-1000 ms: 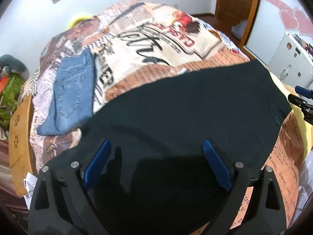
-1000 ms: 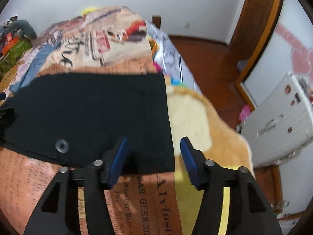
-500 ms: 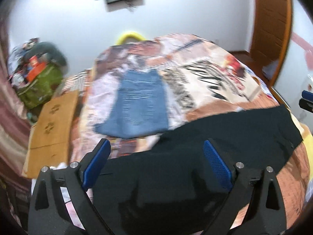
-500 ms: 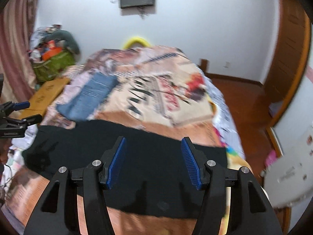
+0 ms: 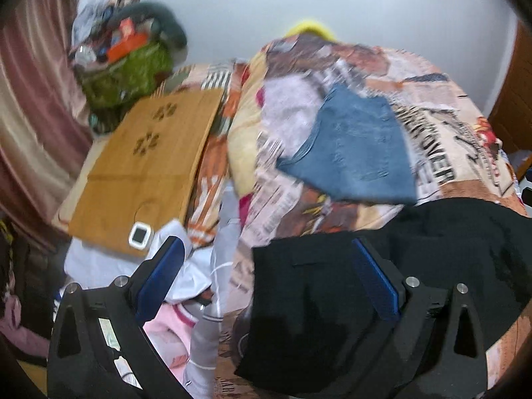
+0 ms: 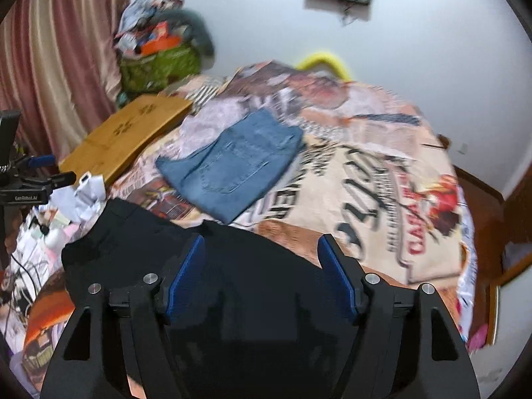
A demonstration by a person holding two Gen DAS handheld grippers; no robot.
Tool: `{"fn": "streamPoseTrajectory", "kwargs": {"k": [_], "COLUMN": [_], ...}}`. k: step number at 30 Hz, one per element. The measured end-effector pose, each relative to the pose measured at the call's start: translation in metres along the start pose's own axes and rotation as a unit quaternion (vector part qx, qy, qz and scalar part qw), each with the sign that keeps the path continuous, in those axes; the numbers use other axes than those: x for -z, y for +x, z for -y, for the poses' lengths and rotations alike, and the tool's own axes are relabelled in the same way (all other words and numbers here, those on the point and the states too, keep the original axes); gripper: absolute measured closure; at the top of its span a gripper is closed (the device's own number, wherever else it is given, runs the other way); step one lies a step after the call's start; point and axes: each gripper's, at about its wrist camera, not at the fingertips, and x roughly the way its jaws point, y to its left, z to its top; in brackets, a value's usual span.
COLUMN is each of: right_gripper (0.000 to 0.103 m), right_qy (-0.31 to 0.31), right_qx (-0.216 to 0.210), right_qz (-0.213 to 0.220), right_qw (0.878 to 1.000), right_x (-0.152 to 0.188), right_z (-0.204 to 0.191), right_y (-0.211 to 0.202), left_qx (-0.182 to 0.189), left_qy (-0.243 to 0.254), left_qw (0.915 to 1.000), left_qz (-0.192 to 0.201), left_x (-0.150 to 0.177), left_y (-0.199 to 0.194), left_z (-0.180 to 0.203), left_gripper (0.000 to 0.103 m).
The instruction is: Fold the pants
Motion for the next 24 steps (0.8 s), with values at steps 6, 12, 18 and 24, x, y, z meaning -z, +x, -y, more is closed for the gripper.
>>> {"fn": "streamPoseTrajectory", "kwargs": {"k": [6, 12, 18, 24], "right_gripper": [0.036, 0.036, 0.042, 0.063], "right_qy": [-0.023, -0.086, -0.120, -0.121], "right_qx": [-0.037, -0.056, -0.078, -0.107], "right_qz": [-0.068, -0.142, -0.187, -0.220], "right_qw": [0.997, 0.985, 0.972, 0.962], "right_x": [-0.015, -0.019, -0.023, -0.020], "right_z": [-0.015, -0.038, -0.047, -0.057], "right_y": [0.063, 0.126, 0.171, 0.195], "left_qx": [0.018, 0.049, 0.082, 0.116], "left_qy": [-0.031, -0.030, -0.036, -0.054], "left_qw": [0.9975, 0.9918, 0.9834, 0.9801], "left_qz": [-0.060, -0.114, -0.158, -0.152], "left_x": [0.010, 0.016, 0.022, 0.025], "left_y": [0.052, 0.099, 0.134, 0.139], "left_z": [-0.017, -0.005, 0.005, 0.009], "left_gripper": [0.003, 0.003, 0.003, 0.026]}}
